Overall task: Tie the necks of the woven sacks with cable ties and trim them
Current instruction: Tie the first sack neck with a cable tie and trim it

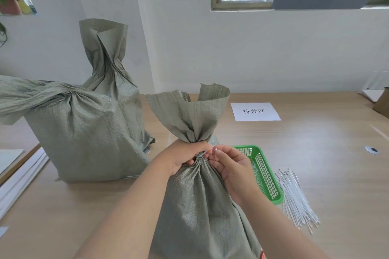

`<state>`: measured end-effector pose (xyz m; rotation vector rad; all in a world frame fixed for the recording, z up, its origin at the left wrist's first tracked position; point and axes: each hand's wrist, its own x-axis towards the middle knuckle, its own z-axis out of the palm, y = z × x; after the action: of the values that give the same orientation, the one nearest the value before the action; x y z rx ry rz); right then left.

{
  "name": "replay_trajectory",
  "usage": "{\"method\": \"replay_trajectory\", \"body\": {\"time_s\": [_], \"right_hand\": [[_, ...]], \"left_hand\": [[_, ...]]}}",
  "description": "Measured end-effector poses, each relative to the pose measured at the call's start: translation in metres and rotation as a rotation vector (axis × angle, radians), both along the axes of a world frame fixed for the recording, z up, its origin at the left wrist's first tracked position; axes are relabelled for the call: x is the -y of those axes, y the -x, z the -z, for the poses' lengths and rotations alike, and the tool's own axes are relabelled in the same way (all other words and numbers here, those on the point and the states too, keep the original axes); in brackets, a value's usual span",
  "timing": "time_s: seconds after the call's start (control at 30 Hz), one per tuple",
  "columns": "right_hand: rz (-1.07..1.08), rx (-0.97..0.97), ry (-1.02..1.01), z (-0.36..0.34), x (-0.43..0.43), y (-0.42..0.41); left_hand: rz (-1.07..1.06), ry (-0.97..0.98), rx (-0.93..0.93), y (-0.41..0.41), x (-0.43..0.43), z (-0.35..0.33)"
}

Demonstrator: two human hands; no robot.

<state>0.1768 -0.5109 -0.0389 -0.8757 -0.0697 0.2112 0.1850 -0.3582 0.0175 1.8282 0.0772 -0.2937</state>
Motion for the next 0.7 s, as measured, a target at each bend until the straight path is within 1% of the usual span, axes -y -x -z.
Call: {"method": "replay_trajectory", "body": {"time_s": [0.13,0.3,0.5,0.7], "right_hand": [[-0.028,0.005,0.000,0.0002,0.0014,-0.0011],[-0.041,-0.021,-0.048,0.0010,0.0032,-0.0027],[0.000,-0.043,-0.067,0.0024,0.0002,-0.0006],[0.047,-0.037,-0.030,0.0033,-0.0042,0.0008]], "left_hand": [[-0.006,0.032,0.010,0.0014,-0.0016,0.0015],[-0.019,0.092,0.004,0.0015,-0.0081,0.0046],[-0.015,0.078,-0.005,0.0025,-0.0049,0.0003],[-0.022,0.069,-0.008,-0.0011,-0.0050,0.0029]]}}
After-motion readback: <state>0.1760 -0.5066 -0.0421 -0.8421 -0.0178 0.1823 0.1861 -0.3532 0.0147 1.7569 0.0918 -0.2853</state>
